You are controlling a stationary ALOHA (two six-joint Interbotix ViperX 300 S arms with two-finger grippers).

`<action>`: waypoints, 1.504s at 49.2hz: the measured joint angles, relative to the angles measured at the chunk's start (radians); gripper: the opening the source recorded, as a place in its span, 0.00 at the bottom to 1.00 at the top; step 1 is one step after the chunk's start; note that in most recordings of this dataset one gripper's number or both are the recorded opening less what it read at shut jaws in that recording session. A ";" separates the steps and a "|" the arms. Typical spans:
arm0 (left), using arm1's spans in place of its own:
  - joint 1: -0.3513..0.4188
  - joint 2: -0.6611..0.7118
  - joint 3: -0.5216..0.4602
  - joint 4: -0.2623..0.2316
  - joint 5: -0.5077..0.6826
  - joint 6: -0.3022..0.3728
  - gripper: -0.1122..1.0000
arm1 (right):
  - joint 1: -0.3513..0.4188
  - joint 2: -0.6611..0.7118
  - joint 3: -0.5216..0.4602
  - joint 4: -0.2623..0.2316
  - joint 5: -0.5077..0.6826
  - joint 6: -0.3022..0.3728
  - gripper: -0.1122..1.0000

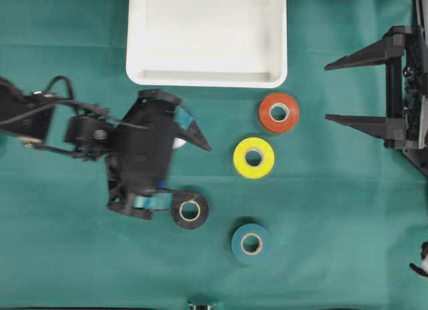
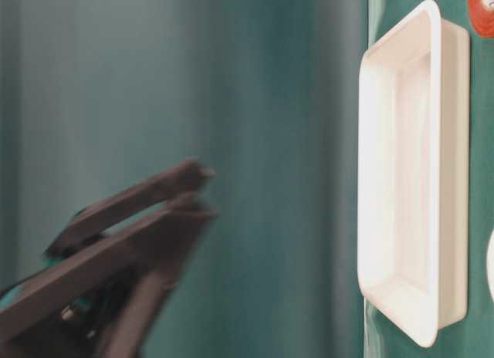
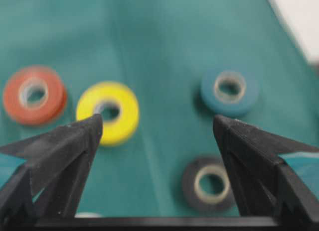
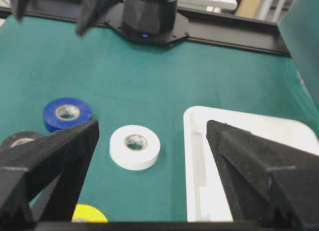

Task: Pick up the tape from a random location and place it into the white case.
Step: 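Move the open left gripper over the black tape roll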

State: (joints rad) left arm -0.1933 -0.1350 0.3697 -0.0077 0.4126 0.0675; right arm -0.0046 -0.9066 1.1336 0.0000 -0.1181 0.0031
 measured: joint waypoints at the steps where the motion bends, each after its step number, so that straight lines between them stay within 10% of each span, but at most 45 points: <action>1: 0.002 0.011 -0.018 0.000 0.029 0.000 0.99 | 0.000 0.000 0.000 0.000 0.002 0.000 0.92; 23: 0.002 0.127 -0.206 0.000 0.400 0.000 0.99 | 0.000 0.023 0.000 0.000 0.009 -0.002 0.92; 74: -0.025 0.189 -0.216 0.002 0.368 0.000 0.99 | 0.000 0.052 -0.003 -0.002 0.009 0.000 0.92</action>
State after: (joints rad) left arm -0.2178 0.0537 0.1534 -0.0061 0.7808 0.0675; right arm -0.0046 -0.8544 1.1305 -0.0015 -0.1089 0.0031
